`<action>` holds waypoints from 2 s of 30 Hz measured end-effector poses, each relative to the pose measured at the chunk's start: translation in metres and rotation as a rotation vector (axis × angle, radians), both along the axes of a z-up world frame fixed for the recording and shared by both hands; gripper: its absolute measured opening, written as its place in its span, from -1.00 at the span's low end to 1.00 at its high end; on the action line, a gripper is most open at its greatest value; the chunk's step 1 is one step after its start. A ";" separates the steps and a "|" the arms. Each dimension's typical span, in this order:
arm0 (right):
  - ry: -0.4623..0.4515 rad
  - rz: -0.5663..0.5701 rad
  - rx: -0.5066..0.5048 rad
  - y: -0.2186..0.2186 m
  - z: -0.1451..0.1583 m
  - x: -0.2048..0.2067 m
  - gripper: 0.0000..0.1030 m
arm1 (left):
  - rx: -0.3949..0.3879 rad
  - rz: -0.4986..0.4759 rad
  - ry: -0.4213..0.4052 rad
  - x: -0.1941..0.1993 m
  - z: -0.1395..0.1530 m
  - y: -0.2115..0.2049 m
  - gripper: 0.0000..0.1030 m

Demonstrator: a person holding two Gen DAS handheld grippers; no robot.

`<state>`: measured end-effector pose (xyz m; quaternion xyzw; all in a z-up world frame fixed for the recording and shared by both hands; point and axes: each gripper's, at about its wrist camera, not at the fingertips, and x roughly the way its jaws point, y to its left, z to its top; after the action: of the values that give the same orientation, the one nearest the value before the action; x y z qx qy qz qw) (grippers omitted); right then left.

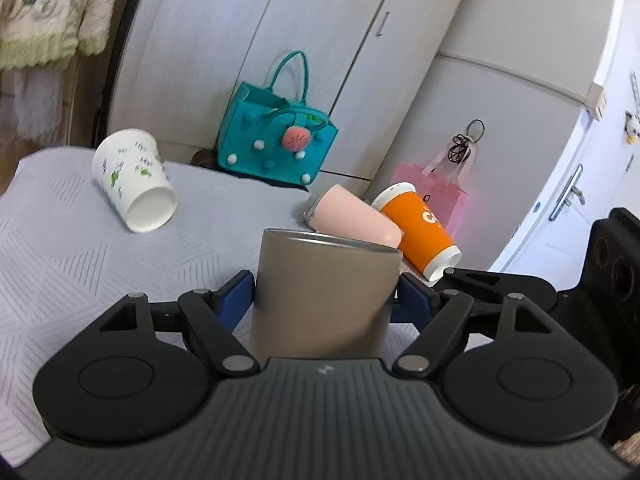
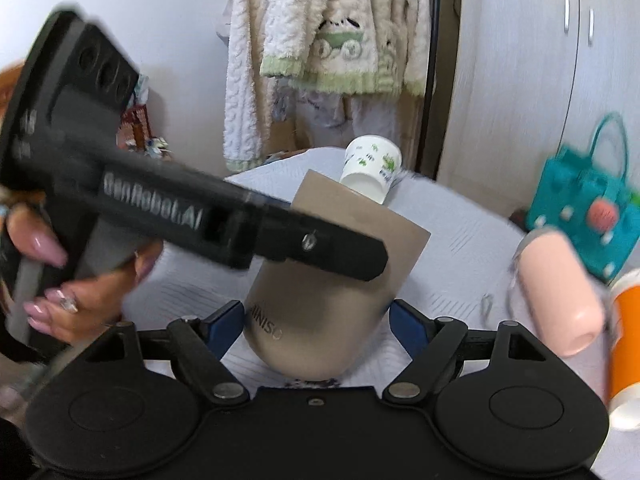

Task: Flip cup upright

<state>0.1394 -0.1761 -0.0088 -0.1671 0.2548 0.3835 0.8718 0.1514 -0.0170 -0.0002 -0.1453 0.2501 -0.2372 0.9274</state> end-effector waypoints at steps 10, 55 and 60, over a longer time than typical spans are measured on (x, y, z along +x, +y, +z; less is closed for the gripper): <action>-0.174 -0.037 -0.034 -0.001 -0.016 -0.007 0.61 | 0.077 -0.013 -0.102 -0.003 -0.003 -0.014 0.52; -0.144 -0.566 0.096 -0.043 0.000 -0.152 1.00 | 0.290 0.202 -0.008 -0.147 0.024 -0.006 0.96; -0.175 -0.631 0.135 -0.047 0.011 -0.172 1.00 | 0.306 0.266 0.019 -0.161 0.029 -0.001 1.00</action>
<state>-0.0323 -0.2228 0.0024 -0.0542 0.1920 0.0949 0.9753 -0.0093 -0.0180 0.0286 -0.0366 0.2708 -0.0707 0.9593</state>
